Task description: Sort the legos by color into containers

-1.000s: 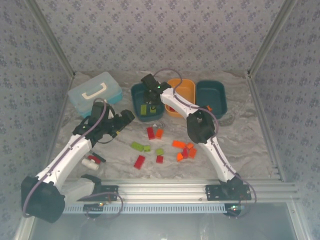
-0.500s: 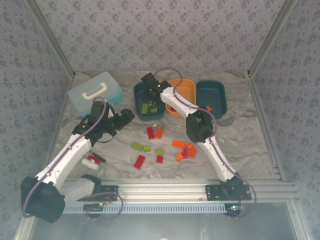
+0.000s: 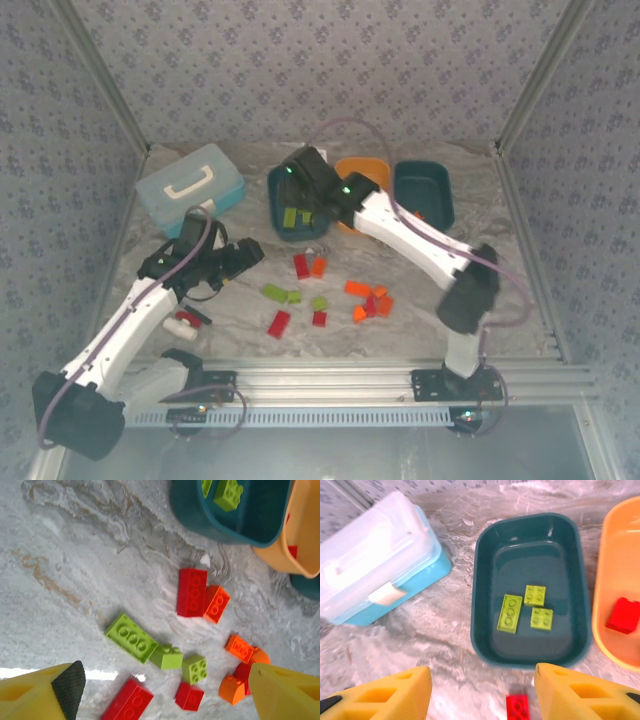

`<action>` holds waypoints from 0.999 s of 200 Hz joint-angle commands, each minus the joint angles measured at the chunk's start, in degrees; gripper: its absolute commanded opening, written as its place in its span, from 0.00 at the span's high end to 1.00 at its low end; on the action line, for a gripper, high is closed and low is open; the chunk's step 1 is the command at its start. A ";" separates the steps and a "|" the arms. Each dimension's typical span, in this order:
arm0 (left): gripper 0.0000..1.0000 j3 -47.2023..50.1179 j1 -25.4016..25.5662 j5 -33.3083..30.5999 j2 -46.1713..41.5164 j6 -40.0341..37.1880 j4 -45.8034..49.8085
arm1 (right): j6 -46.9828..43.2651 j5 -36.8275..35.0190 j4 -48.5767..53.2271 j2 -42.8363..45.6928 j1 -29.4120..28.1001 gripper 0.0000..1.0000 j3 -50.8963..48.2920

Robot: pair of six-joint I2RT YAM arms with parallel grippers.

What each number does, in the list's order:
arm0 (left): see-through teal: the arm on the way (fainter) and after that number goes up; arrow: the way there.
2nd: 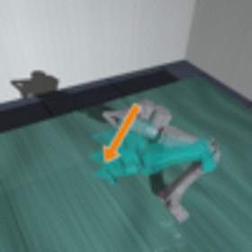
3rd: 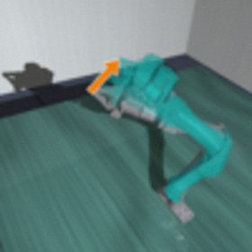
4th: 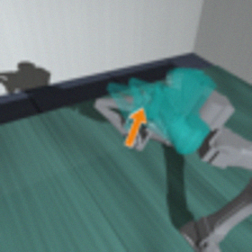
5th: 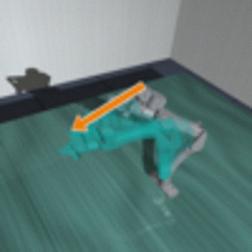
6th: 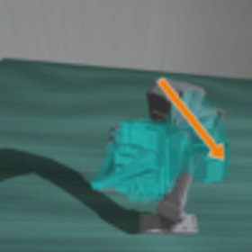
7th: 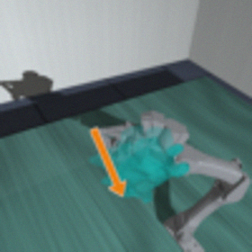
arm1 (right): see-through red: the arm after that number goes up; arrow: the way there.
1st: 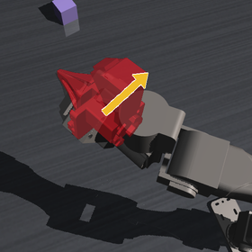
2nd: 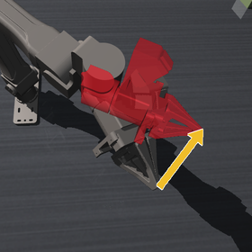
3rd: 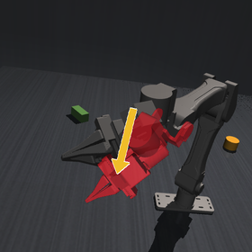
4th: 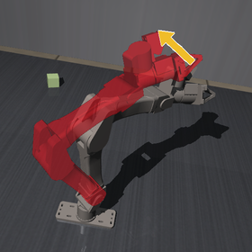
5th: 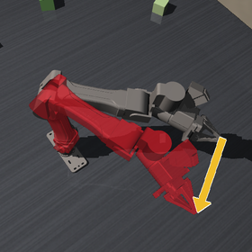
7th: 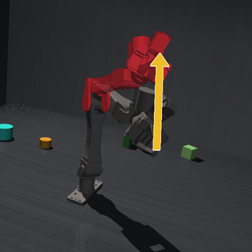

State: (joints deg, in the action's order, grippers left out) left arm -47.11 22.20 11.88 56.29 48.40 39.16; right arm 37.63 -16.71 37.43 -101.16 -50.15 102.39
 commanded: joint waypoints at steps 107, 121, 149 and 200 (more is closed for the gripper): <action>0.27 0.77 28.32 -13.92 9.50 -2.35 9.12 | 8.80 2.61 0.24 45.78 -15.52 0.40 -53.90; 0.24 0.09 31.19 -15.29 13.19 -2.77 8.47 | 10.11 4.79 -0.14 47.27 -15.59 0.40 -57.01; 0.23 -1.53 34.29 -20.57 20.01 -1.88 11.43 | 14.07 6.69 -1.26 49.48 -17.33 0.40 -61.76; 0.26 1.32 35.60 -17.40 24.56 -2.41 4.47 | 16.96 4.15 -1.09 53.38 -18.49 0.39 -64.35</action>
State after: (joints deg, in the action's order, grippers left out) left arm -46.63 56.49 -5.63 79.11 46.09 46.39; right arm 51.92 -11.14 36.86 -49.41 -68.40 38.30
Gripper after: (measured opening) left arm 0.753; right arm 0.605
